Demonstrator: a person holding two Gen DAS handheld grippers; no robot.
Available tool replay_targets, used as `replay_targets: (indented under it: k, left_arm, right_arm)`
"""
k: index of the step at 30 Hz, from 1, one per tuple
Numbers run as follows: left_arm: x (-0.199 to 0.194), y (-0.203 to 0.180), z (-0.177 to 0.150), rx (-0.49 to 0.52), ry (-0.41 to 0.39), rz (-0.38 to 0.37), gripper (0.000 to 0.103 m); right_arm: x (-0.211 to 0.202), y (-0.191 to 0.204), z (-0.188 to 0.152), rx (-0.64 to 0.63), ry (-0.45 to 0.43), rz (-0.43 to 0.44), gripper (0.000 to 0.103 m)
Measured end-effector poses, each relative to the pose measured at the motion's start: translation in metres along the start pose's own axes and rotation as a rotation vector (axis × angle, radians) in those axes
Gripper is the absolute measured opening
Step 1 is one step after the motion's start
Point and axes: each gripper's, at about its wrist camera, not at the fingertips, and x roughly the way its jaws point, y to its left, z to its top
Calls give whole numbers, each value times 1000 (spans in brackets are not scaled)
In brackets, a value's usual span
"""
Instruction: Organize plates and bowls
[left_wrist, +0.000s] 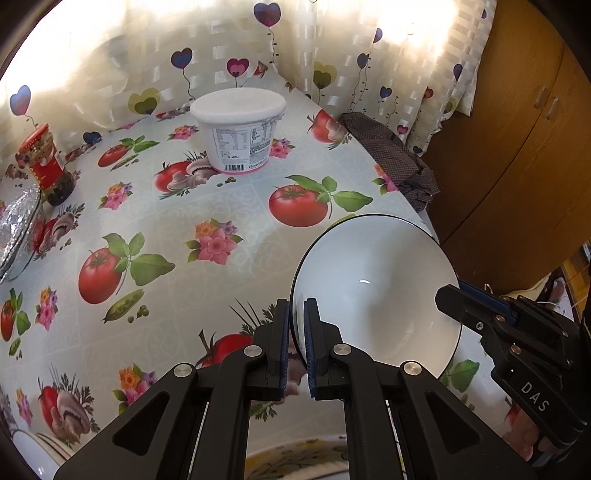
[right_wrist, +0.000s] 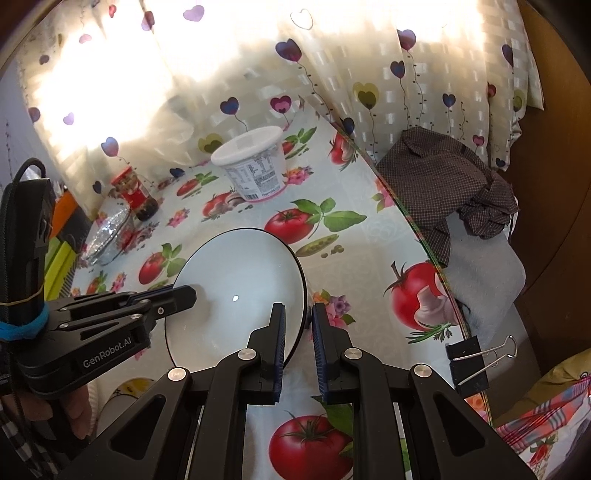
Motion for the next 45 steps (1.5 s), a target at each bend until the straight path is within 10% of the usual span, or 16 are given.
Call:
replay_targets:
  k: [45]
  left_arm:
    - [-114,22,-105,-122,-124,2,8]
  right_arm:
    - [-87,75,-75,-73,-50,107,15]
